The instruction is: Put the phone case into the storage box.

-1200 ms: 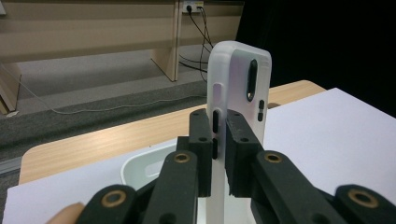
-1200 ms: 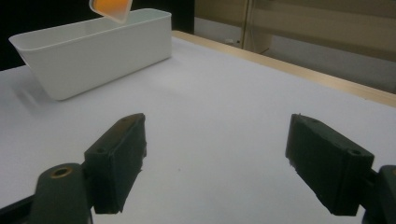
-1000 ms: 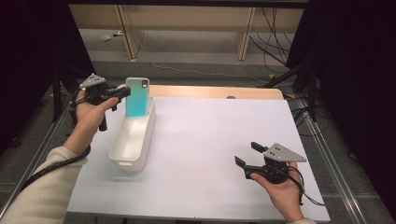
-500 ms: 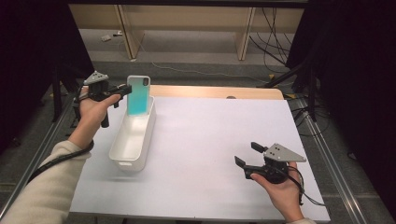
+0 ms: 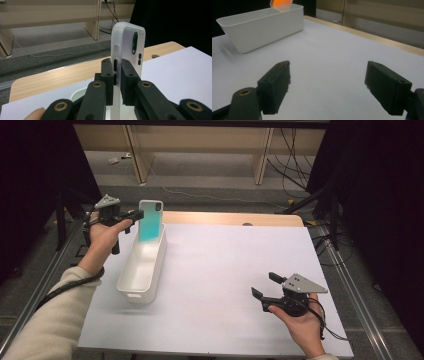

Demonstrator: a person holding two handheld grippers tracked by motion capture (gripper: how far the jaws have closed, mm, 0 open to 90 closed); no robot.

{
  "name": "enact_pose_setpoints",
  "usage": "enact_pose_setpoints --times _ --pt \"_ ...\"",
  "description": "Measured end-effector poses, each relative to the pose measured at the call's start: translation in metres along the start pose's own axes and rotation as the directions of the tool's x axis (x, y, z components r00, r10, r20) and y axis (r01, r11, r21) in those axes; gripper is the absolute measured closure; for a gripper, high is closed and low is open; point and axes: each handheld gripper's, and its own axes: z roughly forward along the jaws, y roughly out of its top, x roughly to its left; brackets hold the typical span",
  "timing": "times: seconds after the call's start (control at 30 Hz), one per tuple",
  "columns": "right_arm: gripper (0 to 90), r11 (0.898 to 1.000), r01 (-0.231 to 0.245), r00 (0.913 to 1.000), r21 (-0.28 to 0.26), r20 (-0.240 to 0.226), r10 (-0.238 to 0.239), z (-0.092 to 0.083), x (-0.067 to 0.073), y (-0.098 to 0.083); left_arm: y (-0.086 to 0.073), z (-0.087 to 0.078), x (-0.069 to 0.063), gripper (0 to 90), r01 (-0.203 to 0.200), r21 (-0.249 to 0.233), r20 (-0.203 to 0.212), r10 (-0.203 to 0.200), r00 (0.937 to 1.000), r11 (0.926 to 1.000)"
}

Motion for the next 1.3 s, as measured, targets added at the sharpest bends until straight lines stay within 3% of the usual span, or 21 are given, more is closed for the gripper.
enact_pose_setpoints --times 0.53,0.97,1.03,1.07,1.17,1.3 --pt "21.8 1.000 -0.017 0.9997 -0.018 -0.017 0.017 0.002 0.000 0.000 -0.001 0.011 0.006 82.2 0.009 0.017 -0.013 -0.008 0.9999 0.9998" --pt "21.8 1.000 -0.004 1.0000 0.003 -0.006 0.004 -0.001 -0.001 0.000 0.000 0.020 0.009 82.2 0.014 0.026 -0.017 -0.014 0.9998 0.9996" --pt "21.9 1.000 -0.013 0.9998 -0.015 -0.016 0.013 0.001 -0.001 0.000 0.000 0.021 0.009 82.2 0.015 0.027 -0.018 -0.014 0.9997 0.9995" --pt "21.9 1.000 -0.005 1.0000 0.003 -0.004 0.005 -0.001 -0.001 0.000 0.000 0.022 0.009 82.2 0.014 0.028 -0.017 -0.013 0.9998 0.9995" --pt "21.9 1.000 0.013 0.9999 -0.015 0.005 -0.013 0.000 -0.002 0.001 -0.001 0.024 0.009 82.2 0.016 0.031 -0.020 -0.015 0.9997 0.9994" --pt "21.9 1.000 -0.010 0.9998 -0.010 -0.014 0.010 0.000 -0.001 0.000 -0.002 0.026 0.011 82.1 0.021 0.032 -0.019 -0.020 0.9996 0.9993"
